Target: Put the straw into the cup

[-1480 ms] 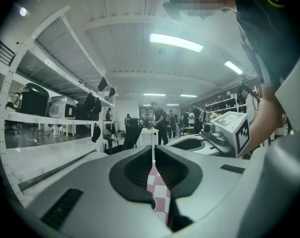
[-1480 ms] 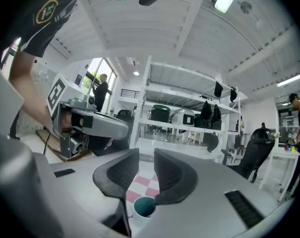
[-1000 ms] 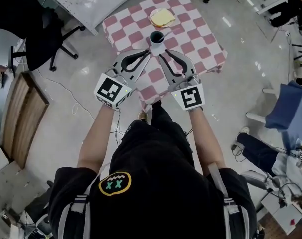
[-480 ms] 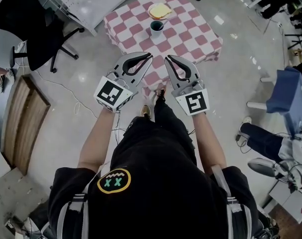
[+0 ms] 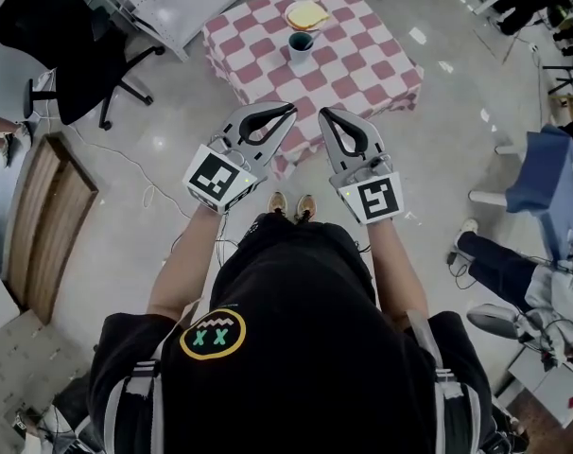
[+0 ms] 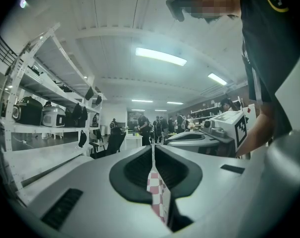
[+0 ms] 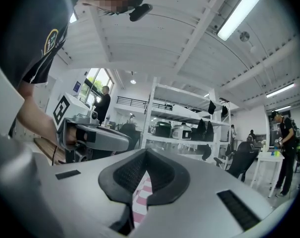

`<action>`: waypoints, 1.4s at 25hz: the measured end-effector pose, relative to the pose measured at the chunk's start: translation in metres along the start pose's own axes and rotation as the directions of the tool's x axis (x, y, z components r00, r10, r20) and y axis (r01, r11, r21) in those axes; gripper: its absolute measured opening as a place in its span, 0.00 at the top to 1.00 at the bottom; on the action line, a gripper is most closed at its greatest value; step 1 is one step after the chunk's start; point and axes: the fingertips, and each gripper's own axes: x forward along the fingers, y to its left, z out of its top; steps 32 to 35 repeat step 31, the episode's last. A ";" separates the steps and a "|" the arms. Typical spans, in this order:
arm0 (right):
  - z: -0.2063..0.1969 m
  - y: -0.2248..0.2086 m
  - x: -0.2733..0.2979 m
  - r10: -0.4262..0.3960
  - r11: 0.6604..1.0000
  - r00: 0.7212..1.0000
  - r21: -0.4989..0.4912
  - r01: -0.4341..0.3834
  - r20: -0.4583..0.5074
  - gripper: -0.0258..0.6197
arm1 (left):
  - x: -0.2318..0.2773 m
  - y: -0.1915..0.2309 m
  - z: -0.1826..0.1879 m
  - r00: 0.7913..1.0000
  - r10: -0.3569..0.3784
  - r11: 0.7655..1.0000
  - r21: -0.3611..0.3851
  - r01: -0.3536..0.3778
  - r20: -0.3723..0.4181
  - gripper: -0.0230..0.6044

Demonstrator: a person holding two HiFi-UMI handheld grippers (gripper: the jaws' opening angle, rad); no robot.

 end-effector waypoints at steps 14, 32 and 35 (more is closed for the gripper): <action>0.013 -0.021 -0.009 -0.001 1.000 1.000 -0.018 0.002 0.026 0.93 | 0.023 -0.003 0.014 1.000 -0.011 1.000 0.028 0.010 0.007 0.91; 0.011 -0.024 -0.011 0.010 1.000 0.999 -0.025 -0.010 0.035 0.93 | 0.022 -0.003 0.016 1.000 0.015 0.999 0.039 -0.015 0.012 0.91; 0.011 -0.024 -0.011 0.010 1.000 0.999 -0.025 -0.010 0.035 0.93 | 0.022 -0.003 0.016 1.000 0.015 0.999 0.039 -0.015 0.012 0.91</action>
